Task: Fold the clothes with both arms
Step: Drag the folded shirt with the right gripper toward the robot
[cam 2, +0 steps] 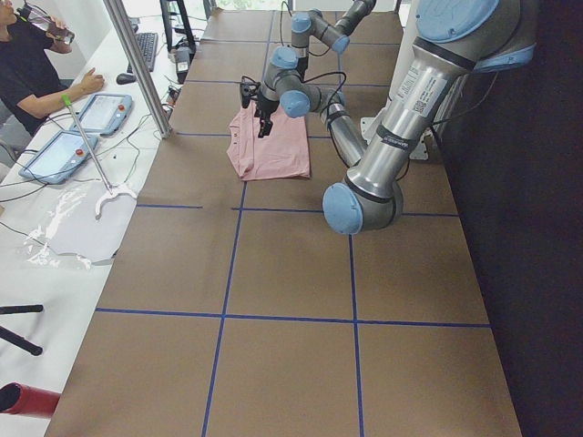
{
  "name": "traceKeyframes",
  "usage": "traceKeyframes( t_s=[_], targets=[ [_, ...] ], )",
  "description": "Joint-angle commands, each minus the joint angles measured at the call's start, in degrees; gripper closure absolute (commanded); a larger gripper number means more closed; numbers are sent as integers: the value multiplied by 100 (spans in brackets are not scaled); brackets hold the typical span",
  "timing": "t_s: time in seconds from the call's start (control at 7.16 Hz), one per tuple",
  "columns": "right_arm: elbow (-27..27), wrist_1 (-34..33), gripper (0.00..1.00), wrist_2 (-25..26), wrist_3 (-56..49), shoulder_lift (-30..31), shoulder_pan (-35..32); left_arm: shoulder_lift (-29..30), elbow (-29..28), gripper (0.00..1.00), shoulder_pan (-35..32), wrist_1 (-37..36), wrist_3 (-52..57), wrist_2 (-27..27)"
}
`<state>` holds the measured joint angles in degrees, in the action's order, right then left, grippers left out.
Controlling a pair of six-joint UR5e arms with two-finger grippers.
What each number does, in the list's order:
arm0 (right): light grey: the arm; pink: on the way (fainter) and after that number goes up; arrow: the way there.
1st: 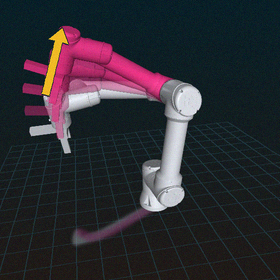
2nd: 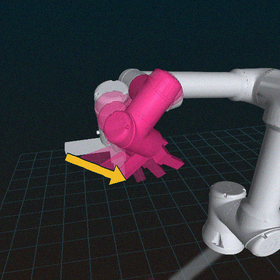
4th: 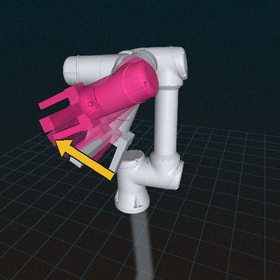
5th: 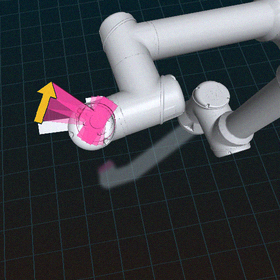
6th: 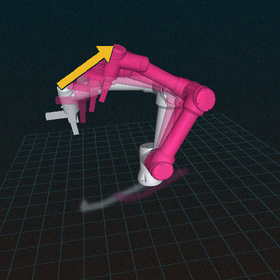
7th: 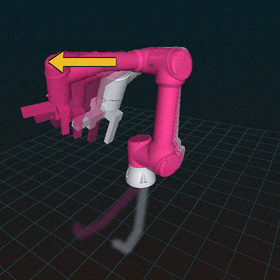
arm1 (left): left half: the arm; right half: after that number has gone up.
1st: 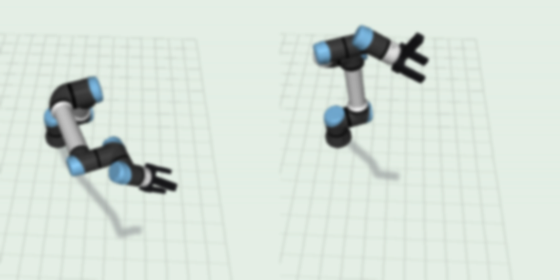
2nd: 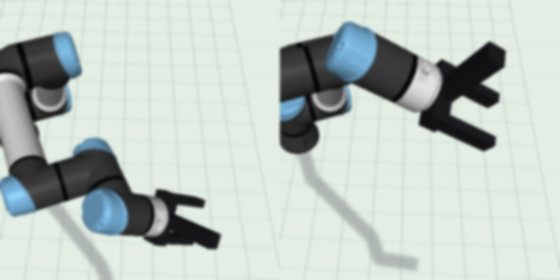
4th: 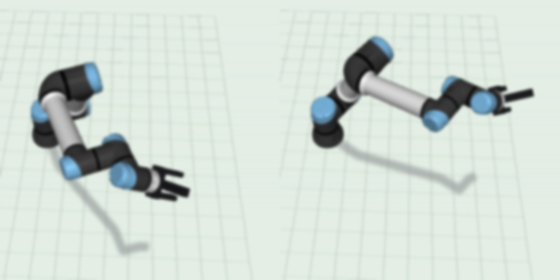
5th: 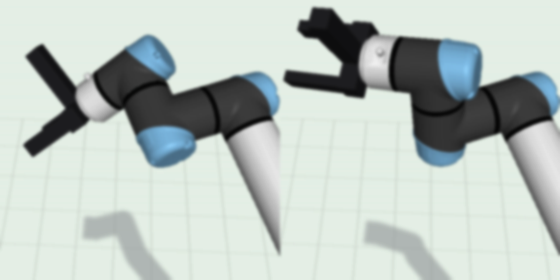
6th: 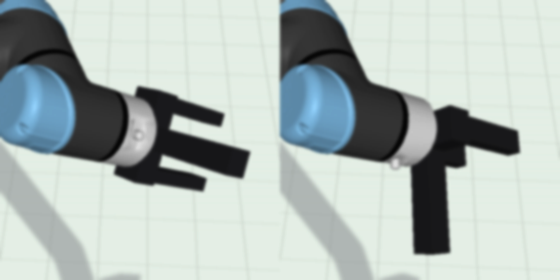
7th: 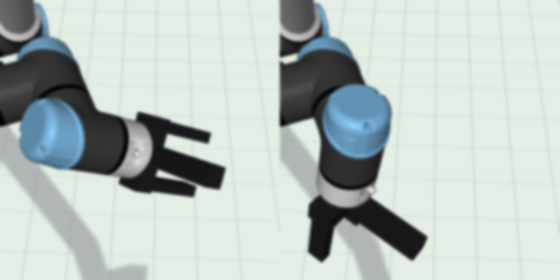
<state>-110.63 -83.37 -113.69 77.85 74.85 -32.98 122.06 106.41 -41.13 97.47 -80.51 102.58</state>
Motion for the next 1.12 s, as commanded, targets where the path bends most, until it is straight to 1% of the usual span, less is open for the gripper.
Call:
traceKeyframes(
  t_s=[0.0, 0.14, 0.28, 0.42, 0.56, 0.7, 0.84, 0.98],
  targets=[
    [-1464, -461, 100, -4, 97, 1079, 674, -7, 107, 0, 0, 0, 0, 7],
    [-1766, -461, 100, 22, 255, 1624, 1261, -7, 108, 0, 18, 18, 0, 25],
    [-1778, -461, 100, 22, 309, 1830, 1737, -7, 108, 0, 26, 26, 9, 25],
    [-1891, -453, 100, 13, 388, 2040, 2003, -16, 99, 0, 79, 26, 9, 16],
    [-2023, -452, 16, -4, 432, 2130, 2049, -16, 90, 0, 88, 44, 18, 25],
    [-2146, -392, 0, 100, 972, 2113, 2041, -7, 168, 0, 166, 9, 18, 42],
    [-2261, -382, 0, 345, 1090, 1965, 2050, -59, 300, 0, 533, 0, -17, 34],
    [-2288, -373, 0, 617, 1100, 1746, 1832, -86, 292, 0, 1084, 0, -609, -18]
  ],
)
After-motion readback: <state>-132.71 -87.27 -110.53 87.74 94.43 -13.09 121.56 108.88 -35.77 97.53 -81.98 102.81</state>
